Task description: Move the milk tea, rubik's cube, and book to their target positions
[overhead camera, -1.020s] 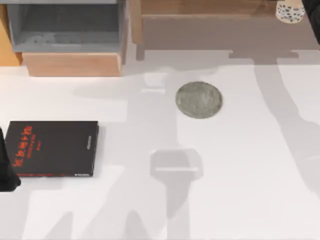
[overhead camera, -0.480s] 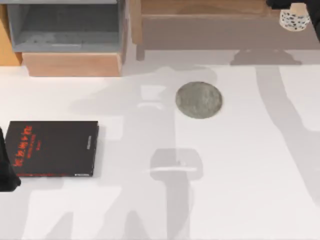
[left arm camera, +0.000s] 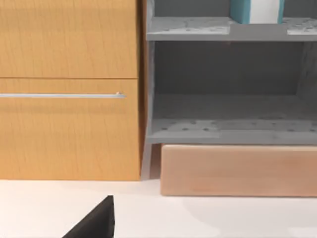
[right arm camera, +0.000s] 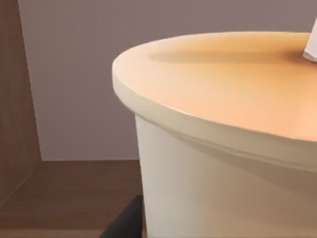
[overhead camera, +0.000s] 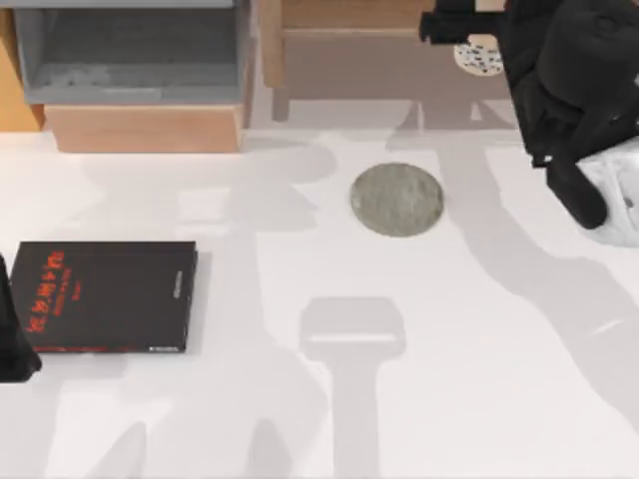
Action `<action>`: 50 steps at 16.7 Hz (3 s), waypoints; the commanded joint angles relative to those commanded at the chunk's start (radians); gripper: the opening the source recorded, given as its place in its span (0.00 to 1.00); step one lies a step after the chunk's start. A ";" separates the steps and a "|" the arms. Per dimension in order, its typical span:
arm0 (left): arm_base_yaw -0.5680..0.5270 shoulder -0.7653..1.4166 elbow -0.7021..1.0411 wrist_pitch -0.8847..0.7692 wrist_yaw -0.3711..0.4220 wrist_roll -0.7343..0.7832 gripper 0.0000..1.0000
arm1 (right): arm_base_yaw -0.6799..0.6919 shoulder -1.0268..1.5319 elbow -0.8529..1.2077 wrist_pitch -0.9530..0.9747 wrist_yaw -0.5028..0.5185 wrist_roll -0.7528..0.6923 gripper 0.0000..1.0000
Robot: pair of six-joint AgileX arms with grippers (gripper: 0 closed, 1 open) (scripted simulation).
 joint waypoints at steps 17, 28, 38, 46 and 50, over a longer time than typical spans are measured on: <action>0.000 0.000 0.000 0.000 0.000 0.000 1.00 | 0.216 0.296 -0.001 0.203 0.284 -0.010 0.00; 0.000 0.000 0.000 0.000 0.000 0.000 1.00 | 0.219 0.377 -0.004 0.290 0.287 -0.013 0.00; 0.000 0.000 0.000 0.000 0.000 0.000 1.00 | 0.219 0.377 -0.004 0.290 0.287 -0.013 0.75; 0.000 0.000 0.000 0.000 0.000 0.000 1.00 | 0.219 0.377 -0.004 0.290 0.287 -0.013 1.00; 0.000 0.000 0.000 0.000 0.000 0.000 1.00 | 0.217 0.377 -0.003 0.290 0.287 -0.013 1.00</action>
